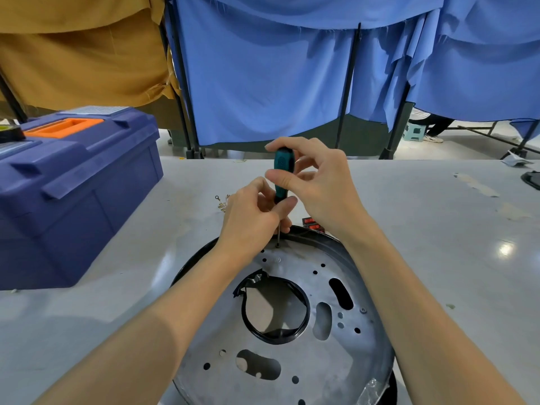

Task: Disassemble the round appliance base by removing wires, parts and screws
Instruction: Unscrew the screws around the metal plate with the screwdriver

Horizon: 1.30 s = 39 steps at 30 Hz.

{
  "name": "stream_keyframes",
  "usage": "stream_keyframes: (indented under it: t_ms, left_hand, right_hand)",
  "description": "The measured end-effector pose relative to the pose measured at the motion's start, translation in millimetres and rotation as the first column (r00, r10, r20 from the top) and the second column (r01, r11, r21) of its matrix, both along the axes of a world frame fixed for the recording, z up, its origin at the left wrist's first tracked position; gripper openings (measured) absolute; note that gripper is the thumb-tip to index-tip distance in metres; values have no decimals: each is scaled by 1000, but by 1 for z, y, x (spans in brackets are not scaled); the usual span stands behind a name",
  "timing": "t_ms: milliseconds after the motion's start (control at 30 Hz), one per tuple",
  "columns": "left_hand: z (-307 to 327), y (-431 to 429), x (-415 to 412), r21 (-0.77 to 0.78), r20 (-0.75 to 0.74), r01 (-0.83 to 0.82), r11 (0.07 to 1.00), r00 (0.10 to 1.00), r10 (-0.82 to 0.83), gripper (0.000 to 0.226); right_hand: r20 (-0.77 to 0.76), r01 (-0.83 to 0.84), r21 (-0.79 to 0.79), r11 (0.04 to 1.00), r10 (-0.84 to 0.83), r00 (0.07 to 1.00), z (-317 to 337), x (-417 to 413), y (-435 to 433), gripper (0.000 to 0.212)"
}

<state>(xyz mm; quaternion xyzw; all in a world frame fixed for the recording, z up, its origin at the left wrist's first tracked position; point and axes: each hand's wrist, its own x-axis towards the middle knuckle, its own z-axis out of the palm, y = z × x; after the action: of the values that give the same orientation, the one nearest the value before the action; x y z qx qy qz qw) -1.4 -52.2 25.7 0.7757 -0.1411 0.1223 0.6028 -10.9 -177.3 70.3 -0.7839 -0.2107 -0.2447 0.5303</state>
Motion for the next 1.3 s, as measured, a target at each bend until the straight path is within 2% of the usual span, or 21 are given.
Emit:
stream_keyframes:
  t_ms: [100,167,367,533,633,767,900,1033,1133,1300]
  left_hand:
    - [0,1,0,-41,7,63,997,998,-63,8]
    - [1,0,-1,-54,7,104,993,995,-103,15]
    - [0,-1,0,-13,30,46,999,998,-46,16]
    - [-1,0,-2,-51,14,74,996,997,-73,15]
    - [-1,-1,-1,17,26,86,996,996,-86,19]
    - [-2,-2,0,63,42,25,998,999,-27,12]
    - [-2,-2,-2,85,55,-4,996,998,-1,12]
    - [-1,-1,-4,64,49,41,997,998,-44,14]
    - [-1,-1,-5,102,61,48,994,997,-54,25]
    - [0,-2,-3,92,82,19,996,996,-27,16]
  right_hand:
    - [-16,9,-13,1000,-10,1000,1,1,-2,41]
    - [-25,-9,-31,999,9,1000,1,1,-3,46]
    - [-32,-52,-21,998,51,998,-2,0,4,26]
    - [5,18,7,1000,-18,1000,0,3,0,35]
    - [-18,9,4,1000,-9,1000,-1,5,-4,33]
    - [-36,-45,11,999,45,998,-2,3,1,27]
    - [-6,15,-16,1000,-16,1000,-4,3,0,37]
    - [-6,25,-4,1000,-25,1000,-2,3,-3,49]
    - [-24,-22,8,1000,22,999,-2,4,-4,43]
    - [-42,-55,34,998,57,998,-2,3,2,27]
